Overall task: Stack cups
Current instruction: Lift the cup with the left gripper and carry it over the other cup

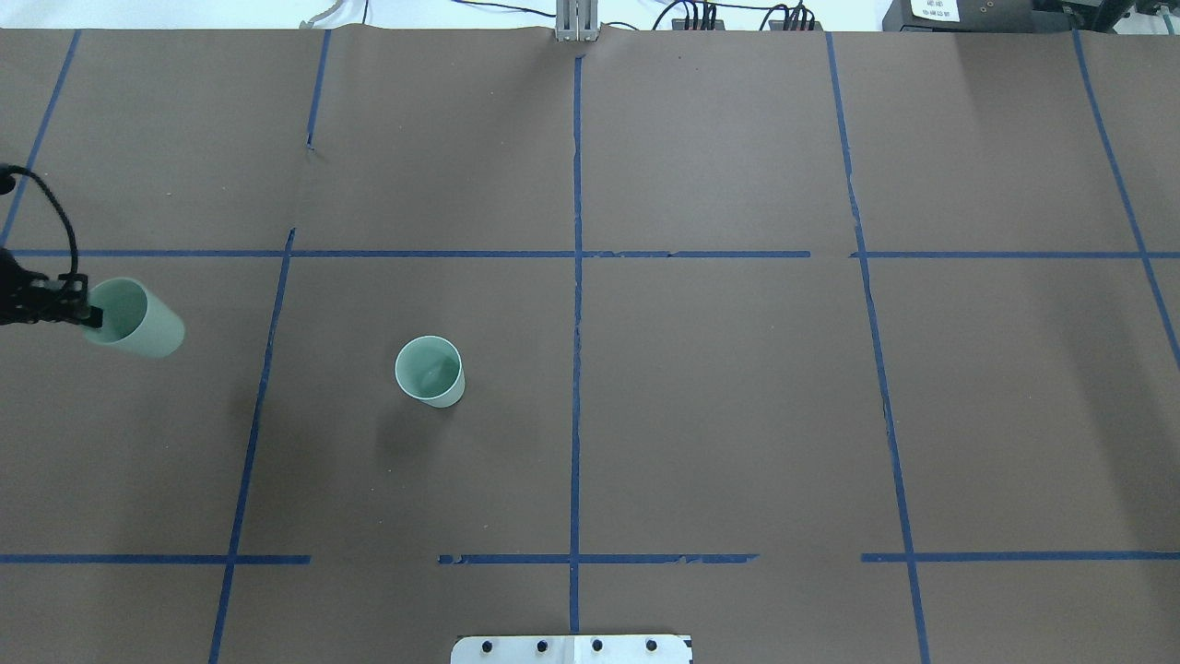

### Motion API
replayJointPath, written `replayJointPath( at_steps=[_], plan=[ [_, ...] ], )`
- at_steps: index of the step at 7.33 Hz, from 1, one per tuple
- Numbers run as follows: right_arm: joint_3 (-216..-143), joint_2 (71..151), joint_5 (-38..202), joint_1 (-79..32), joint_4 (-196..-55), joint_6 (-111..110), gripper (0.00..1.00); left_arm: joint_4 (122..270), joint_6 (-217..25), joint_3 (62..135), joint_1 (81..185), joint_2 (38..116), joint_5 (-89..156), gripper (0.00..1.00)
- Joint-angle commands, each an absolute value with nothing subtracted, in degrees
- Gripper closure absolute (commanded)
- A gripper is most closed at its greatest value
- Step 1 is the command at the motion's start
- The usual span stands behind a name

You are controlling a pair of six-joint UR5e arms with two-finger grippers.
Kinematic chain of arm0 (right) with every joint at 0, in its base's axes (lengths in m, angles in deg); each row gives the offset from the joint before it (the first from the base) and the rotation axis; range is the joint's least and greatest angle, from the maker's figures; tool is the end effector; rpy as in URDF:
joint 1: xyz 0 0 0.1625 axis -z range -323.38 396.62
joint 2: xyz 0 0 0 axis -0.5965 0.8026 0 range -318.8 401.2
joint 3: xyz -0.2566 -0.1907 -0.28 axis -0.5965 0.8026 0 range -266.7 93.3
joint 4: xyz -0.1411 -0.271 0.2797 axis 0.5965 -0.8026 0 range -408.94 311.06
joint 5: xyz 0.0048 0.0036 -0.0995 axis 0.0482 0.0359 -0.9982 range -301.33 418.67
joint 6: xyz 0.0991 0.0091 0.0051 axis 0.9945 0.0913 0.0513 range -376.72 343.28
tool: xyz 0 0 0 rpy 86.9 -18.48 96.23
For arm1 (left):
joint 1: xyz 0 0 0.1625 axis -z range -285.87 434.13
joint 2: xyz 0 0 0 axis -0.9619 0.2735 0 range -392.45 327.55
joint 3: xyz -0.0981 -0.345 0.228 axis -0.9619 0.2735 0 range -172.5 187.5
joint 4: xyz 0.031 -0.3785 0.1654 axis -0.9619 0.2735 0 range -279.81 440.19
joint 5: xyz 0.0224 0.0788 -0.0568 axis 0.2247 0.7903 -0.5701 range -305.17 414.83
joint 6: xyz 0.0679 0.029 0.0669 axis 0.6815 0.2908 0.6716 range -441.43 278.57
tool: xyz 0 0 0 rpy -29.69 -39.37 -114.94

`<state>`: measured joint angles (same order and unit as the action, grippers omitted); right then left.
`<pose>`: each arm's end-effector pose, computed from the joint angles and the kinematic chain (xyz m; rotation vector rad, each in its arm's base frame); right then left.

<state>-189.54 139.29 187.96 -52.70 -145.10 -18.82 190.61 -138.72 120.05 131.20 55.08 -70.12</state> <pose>0.0651 -0.4297 0.6303 -0.0150 -0.6860 -0.0384 0.1963 -0.4434 0.4499 0.0691 0.8966 -0.1808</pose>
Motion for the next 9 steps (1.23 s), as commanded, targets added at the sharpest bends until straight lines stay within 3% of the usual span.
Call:
replayJointPath(
  at_steps=[1, 4, 9],
  plan=[
    [-189.53, 139.29, 187.96, -52.68, -145.1, -18.83, 0.0, 180.51, -152.56, 121.76, 126.99, 68.3, -69.88, 1.0],
    [-189.53, 139.29, 187.96, -52.68, -145.1, -18.83, 0.0, 167.41, -165.93, 121.85, 117.41, 82.4, -64.53, 1.0],
    [-189.53, 139.29, 187.96, -52.76, -145.1, -18.83, 0.0, 167.29, -170.28, 120.97, 111.92, 83.39, -61.27, 1.0]
  ],
)
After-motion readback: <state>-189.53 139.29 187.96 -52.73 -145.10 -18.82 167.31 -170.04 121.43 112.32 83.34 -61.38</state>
